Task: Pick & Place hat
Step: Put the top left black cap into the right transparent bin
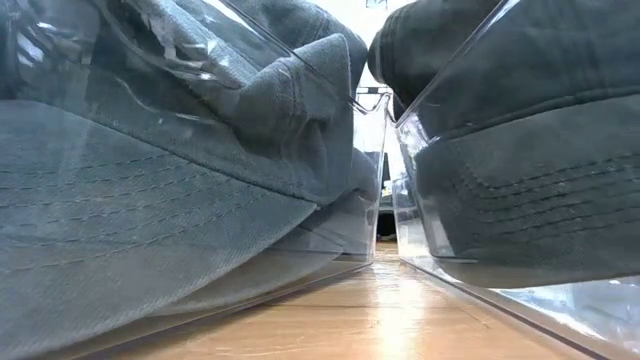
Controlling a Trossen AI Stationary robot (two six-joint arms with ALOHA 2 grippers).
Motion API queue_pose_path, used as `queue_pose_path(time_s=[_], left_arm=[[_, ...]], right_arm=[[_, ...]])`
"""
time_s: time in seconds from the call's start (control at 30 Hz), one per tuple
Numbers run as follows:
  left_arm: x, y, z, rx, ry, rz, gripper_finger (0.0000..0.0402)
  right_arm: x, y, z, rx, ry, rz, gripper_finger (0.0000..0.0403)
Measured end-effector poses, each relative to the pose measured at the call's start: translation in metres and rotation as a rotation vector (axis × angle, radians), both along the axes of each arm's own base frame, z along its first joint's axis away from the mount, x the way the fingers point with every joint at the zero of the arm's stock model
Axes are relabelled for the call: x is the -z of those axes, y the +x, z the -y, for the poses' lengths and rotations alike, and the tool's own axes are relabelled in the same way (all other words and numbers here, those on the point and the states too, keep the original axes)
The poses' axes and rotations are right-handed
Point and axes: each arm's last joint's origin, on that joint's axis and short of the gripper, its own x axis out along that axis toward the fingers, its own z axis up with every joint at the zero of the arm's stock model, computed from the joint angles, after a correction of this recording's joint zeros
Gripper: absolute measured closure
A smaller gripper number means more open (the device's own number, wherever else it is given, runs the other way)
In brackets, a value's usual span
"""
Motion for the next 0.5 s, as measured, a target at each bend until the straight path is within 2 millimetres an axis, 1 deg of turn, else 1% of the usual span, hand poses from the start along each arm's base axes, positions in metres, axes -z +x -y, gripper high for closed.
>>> queue_pose_path(time_s=[0.1, 0.2, 0.37, 0.5], left_arm=[[0.0, 0.0, 0.0, 0.0, 0.0, 0.0, 0.032], [0.0, 0.0, 0.0, 0.0, 0.0, 0.0, 0.0319], [0.0, 0.0, 0.0, 0.0, 0.0, 0.0, 0.032], [0.0, 0.0, 0.0, 0.0, 0.0, 0.0, 0.0319]], right_arm=[[0.005, 0.014, 0.001, -0.069, 0.04, -0.036, 0.0403], [0.012, 0.023, 0.004, -0.107, 0.1, -0.119, 0.0403], [0.019, 0.022, 0.011, -0.091, 0.184, -0.298, 0.0403], [0.019, 0.022, 0.012, -0.113, 0.247, -0.353, 0.0403]])
